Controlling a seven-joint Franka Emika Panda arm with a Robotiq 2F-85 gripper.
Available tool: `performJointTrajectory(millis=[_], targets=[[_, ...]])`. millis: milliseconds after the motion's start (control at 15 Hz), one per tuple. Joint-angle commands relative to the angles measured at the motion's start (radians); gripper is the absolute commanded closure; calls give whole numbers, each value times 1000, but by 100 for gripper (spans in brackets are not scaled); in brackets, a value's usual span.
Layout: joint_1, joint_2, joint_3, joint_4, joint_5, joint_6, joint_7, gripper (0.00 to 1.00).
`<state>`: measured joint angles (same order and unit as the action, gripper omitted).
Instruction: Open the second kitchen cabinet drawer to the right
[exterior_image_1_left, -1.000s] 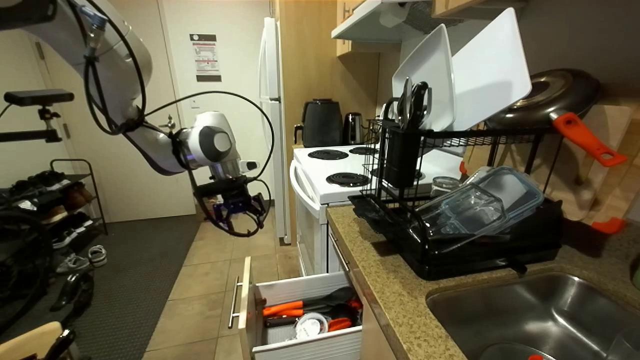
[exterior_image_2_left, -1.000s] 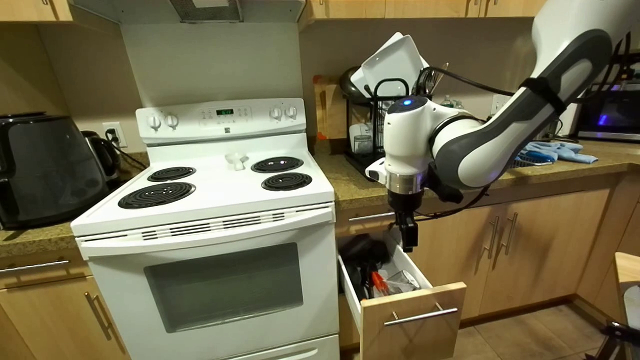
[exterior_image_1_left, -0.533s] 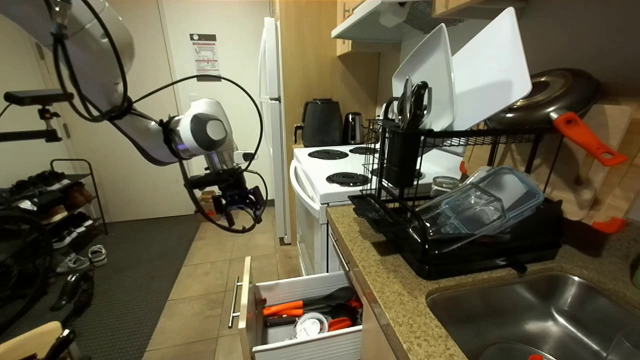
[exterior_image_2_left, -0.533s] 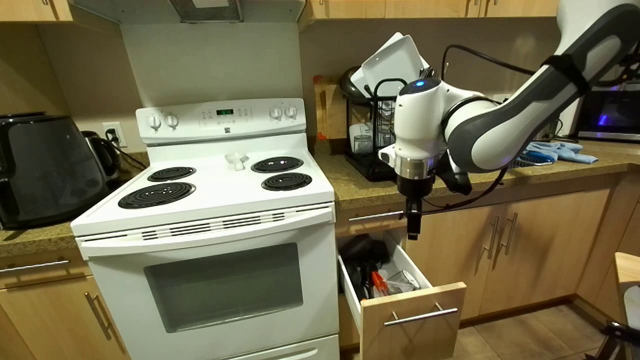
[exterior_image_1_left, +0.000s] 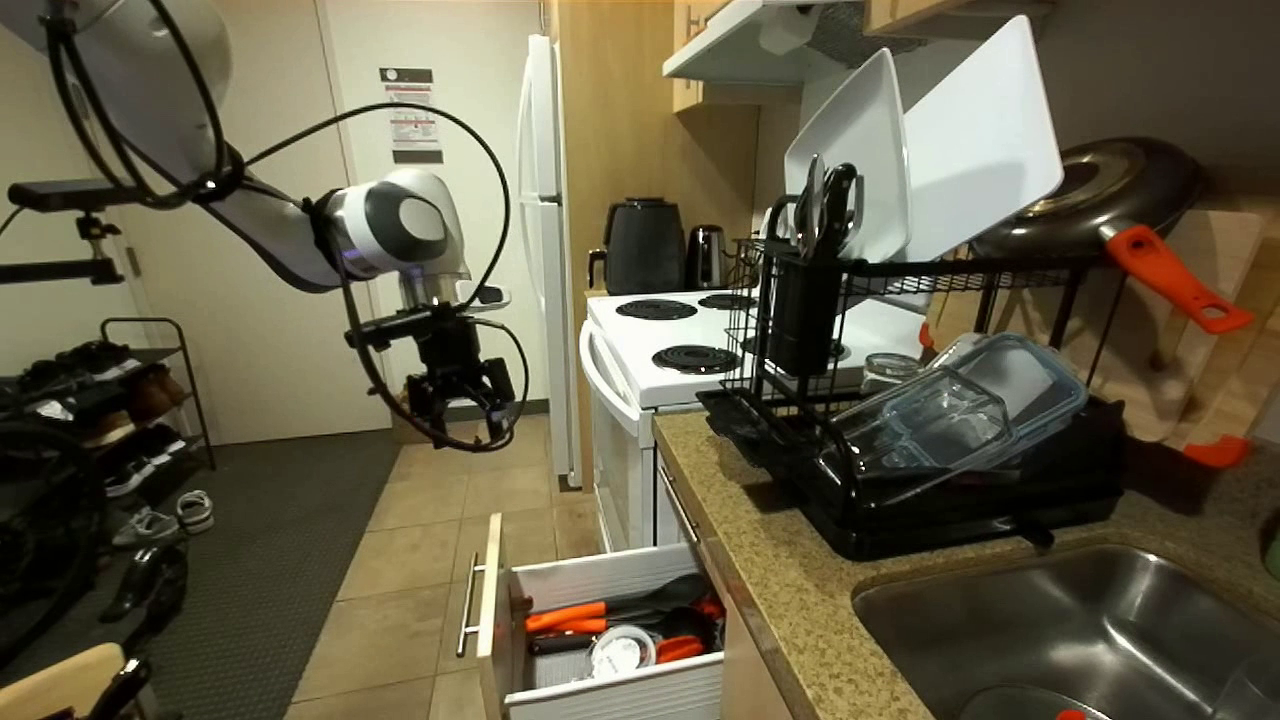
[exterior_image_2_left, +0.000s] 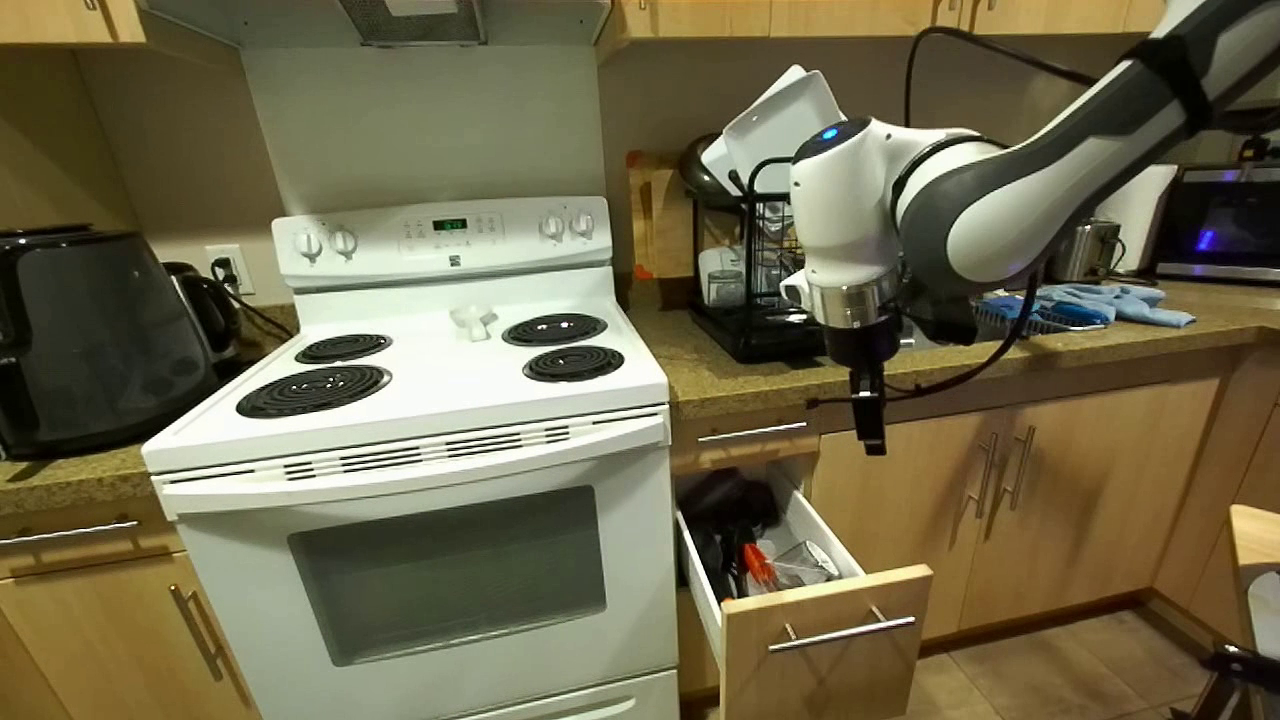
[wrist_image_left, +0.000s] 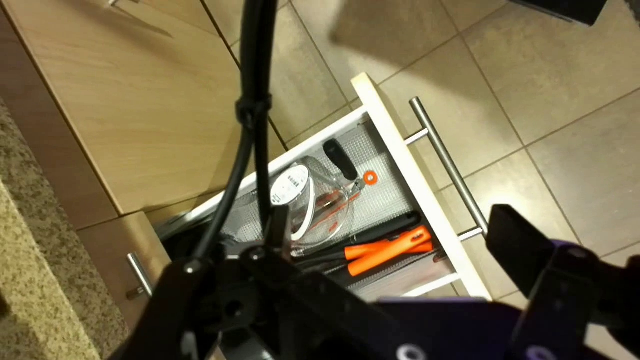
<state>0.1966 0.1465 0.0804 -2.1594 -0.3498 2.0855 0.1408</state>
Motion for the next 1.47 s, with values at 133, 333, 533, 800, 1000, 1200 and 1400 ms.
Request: performJointTrajectory(millis=[133,333,533,800,1000,1200,1400], targets=[[-15,-22,27,59,62,-181,-66,0],[-16,-11,36,95,89,-245,-90,0],[-17,-4,42,127,120,-313,-113,0],[-17,-19,46,150,147,-372,-122,0],[-19,-34,46,163,155,-401,-125,0],[-22,-51,46,171,157,-432,-151,0],[-25,-71,44,178,150,-475,-178,0]])
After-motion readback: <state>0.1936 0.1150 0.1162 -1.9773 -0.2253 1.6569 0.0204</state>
